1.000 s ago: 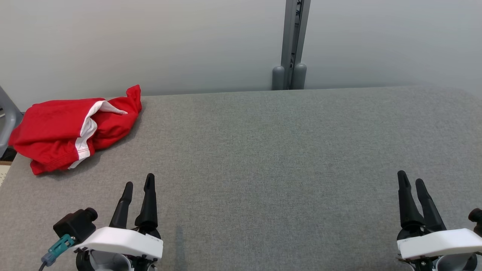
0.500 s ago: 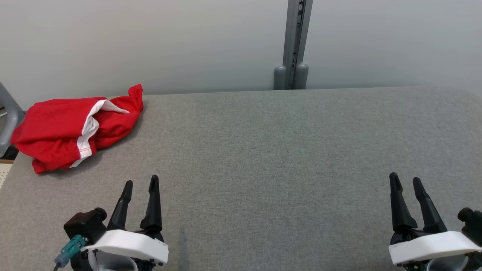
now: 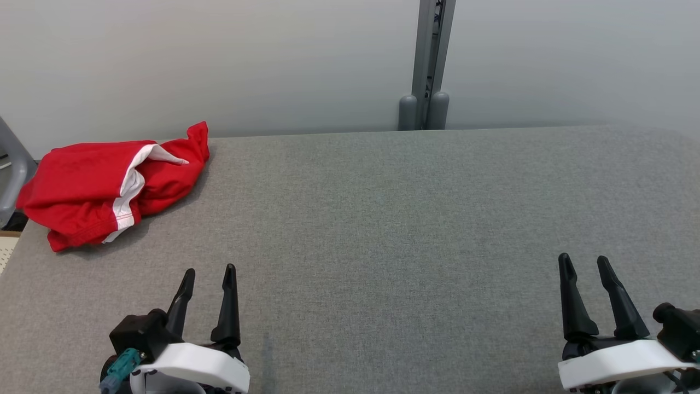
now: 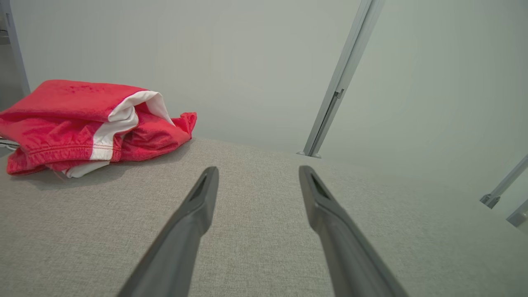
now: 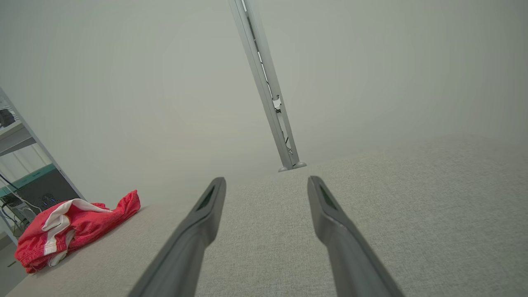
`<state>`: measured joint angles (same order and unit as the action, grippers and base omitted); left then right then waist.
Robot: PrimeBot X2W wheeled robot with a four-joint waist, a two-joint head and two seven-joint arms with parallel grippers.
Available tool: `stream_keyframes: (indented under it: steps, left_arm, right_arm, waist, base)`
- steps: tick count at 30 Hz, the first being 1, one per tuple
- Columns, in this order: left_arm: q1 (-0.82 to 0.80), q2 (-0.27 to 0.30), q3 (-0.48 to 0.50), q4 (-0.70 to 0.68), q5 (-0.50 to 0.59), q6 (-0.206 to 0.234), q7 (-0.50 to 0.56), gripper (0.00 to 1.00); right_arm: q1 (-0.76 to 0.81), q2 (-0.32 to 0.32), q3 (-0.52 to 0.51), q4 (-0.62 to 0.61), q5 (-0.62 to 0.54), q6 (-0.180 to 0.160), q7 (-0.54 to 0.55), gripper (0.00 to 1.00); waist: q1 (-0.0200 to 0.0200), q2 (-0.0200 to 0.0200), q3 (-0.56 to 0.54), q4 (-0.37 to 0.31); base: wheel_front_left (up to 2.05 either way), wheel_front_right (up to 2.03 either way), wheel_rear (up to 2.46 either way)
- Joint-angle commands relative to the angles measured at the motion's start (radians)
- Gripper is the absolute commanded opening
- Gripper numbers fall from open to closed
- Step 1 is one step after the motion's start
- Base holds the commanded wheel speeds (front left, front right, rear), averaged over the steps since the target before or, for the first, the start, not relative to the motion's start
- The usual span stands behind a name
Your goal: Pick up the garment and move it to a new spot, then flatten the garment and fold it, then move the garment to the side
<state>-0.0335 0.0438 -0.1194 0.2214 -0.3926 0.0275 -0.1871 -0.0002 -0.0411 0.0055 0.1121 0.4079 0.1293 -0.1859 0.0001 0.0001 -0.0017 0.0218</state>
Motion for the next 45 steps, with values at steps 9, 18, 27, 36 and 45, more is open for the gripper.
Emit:
stream_keyframes:
  steps: [9, 18, 27, 36, 45]
  left_arm:
    - [-0.002, 0.007, -0.011, 0.022, 0.079, 0.010, -0.027, 1.00]
    - [-0.003, 0.008, -0.017, 0.046, 0.134, 0.015, -0.045, 1.00]
    - [-0.006, 0.008, -0.027, 0.068, 0.187, 0.019, -0.062, 1.00]
    - [-0.011, 0.009, -0.036, 0.083, 0.239, 0.026, -0.078, 1.00]
    - [-0.012, 0.009, -0.030, 0.084, 0.237, 0.027, -0.080, 1.00]
  right_arm:
    - [-0.002, -0.010, 0.009, 0.002, -0.094, 0.002, -0.029, 1.00]
    - [-0.004, -0.011, 0.016, 0.012, -0.164, 0.002, -0.047, 1.00]
    - [-0.007, -0.012, 0.020, 0.028, -0.224, 0.002, -0.065, 1.00]
    - [-0.007, -0.013, 0.019, 0.036, -0.281, 0.002, -0.081, 1.00]
    - [-0.009, -0.013, 0.015, 0.044, -0.274, 0.002, -0.082, 1.00]
  waist:
    - [-0.0001, -0.0001, 0.001, 0.003]
    - [-0.0001, -0.0001, 0.003, 0.004]
    - [-0.0001, -0.0001, 0.005, 0.006]
    - [-0.0001, -0.0001, 0.007, 0.011]
    - [-0.0001, -0.0001, 0.007, 0.012]
  base:
    - [0.00, 0.00, 0.00]
    - [0.00, 0.00, 0.00]
    - [0.00, 0.00, 0.00]
    - [0.00, 0.00, 0.00]
    - [0.00, 0.00, 0.00]
